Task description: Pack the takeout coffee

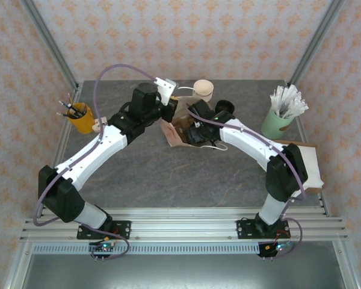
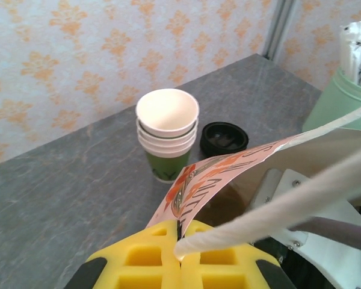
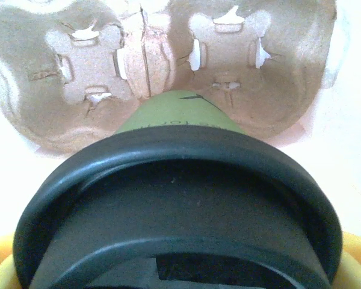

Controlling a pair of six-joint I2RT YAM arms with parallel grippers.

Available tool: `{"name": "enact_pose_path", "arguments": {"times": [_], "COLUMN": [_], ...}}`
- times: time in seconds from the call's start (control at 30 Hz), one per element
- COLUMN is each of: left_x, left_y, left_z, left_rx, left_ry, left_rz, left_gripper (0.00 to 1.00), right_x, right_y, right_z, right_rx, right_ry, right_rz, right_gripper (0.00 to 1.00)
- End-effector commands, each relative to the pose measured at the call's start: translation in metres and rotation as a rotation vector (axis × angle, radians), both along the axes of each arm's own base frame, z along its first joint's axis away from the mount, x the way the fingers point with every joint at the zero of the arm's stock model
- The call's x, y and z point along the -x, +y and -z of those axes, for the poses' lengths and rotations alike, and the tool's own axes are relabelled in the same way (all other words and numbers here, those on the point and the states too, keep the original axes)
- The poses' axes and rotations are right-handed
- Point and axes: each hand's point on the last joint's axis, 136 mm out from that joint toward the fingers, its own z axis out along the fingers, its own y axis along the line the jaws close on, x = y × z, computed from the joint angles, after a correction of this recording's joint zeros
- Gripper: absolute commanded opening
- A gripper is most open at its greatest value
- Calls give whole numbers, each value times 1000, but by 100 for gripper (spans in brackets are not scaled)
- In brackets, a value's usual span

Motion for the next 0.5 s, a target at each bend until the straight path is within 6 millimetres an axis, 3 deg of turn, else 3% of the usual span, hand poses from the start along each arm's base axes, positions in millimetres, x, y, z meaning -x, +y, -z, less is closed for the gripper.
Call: {"name": "enact_pose_path", "arguments": {"times": [0.0,0.1,0.2,0.3,0.47], "left_x": [-10,-9,6,13,21], "left_y": [22,7,-11,-10,-18], "left_z": [-25,-28,-18,-9,4], "left_rx": [-7,6,3,21,0], "left_ry": [-102,-103,-65,-48,-10], "left_rz": [-73,8,104,108,170], "left_gripper": [0,0,0,0,0], "right_x": [-3,-6,-14,-25,-45], "right_y": [10,4,6,-1,-8], "right_z": [4,6,-15,-32,-31], "right_rx": [25,36,-22,-47,-69], "right_ry": [3,20,-2,-42,-50], "right_rz": [-45,38,102,166,247], "right_gripper": [30,30,30,30,30]}}
